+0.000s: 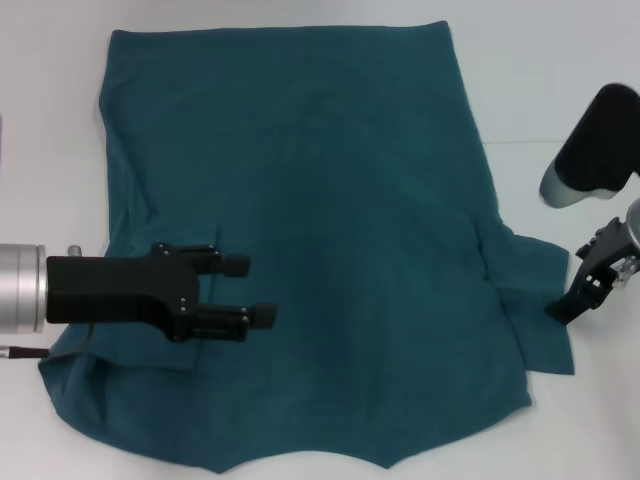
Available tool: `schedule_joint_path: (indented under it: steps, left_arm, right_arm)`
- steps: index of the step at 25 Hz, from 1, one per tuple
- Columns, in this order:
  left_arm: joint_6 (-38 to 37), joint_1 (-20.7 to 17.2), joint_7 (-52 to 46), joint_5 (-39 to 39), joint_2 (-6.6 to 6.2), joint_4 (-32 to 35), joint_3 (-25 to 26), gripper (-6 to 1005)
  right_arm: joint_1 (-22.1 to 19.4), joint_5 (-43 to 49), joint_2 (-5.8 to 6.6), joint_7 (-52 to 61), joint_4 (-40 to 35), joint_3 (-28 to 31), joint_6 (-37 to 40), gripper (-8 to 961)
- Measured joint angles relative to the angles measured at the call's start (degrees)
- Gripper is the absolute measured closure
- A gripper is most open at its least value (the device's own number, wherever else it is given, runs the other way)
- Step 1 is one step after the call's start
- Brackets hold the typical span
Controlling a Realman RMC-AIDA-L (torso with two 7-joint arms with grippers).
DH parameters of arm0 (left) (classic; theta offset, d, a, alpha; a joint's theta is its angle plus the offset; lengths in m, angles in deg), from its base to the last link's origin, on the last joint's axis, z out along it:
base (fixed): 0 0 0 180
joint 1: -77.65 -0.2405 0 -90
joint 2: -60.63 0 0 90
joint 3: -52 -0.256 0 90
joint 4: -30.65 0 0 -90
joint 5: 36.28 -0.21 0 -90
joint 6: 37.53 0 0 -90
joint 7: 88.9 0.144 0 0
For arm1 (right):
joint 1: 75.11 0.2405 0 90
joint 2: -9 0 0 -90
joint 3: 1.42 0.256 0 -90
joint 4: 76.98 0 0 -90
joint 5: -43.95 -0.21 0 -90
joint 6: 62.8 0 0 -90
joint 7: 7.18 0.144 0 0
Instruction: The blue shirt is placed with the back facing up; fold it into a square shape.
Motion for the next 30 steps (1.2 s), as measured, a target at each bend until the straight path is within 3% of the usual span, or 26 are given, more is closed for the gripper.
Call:
schedule_joint_path:
  steps: [5,18,23,30]
  left_arm:
    - [1.0,0.2,-0.1,-0.1,0.17,0.0,-1.2,158]
    - [2.5,0.5,-0.6,-0.9,0.47,0.3,-2.5,158]
    - [2.5,0.5,-0.6,-0.9,0.48,0.4,-2.4,158]
    - [2.8,0.5,-0.6,-0.9,0.48,0.4,-2.3,158]
  right_arm:
    - [0.1,-0.9,-0.25,-0.5,3.6,0.0,-4.5,119]
    - [0.2,-2.1,-0.21,-2.3,5.9,-0.3,-4.9,169]
    - [0.8,-2.2,-0.09,-3.0,7.8,0.1,-4.8,415]
    - [0.6,-2.7,-0.13,-3.5,7.6,0.3,-6.5,628]
